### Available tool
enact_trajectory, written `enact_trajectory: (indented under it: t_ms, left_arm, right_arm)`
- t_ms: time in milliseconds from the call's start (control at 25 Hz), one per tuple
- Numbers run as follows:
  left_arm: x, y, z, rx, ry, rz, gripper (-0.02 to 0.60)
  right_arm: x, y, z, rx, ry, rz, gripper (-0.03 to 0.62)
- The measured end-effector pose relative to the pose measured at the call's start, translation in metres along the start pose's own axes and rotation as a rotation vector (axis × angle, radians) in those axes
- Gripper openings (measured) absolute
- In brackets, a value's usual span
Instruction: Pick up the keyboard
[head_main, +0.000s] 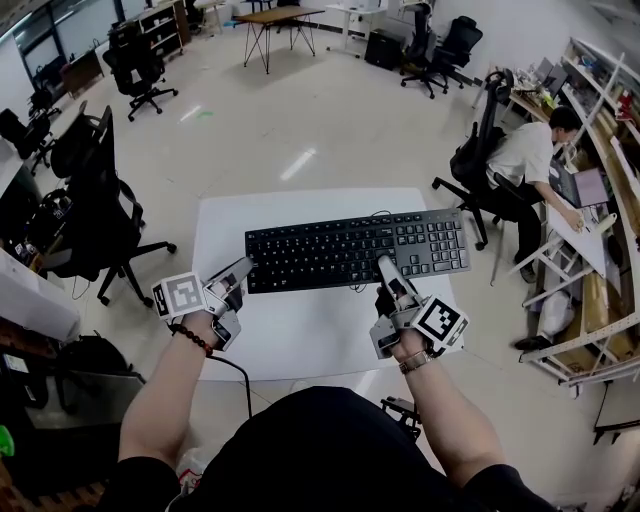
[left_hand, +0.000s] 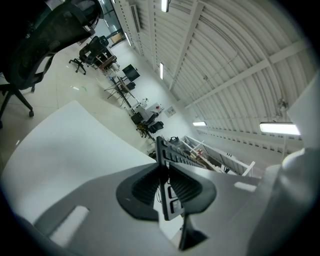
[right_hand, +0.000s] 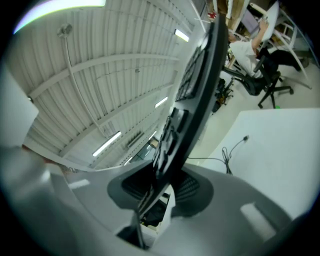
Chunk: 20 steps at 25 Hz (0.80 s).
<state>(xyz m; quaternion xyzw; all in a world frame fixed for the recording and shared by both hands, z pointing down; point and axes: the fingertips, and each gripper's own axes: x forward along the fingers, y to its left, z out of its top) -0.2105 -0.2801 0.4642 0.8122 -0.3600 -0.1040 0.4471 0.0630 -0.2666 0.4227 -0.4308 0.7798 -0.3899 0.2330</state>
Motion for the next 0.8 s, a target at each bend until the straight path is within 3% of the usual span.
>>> enact_trajectory:
  t_ms: [800]
  left_arm:
    - [0.0041,0.0006,0.0,-0.023,-0.006,-0.012,0.069]
  right_arm:
    - [0.0017,0.0067,0.0028,-0.058,0.012,0.026,0.104]
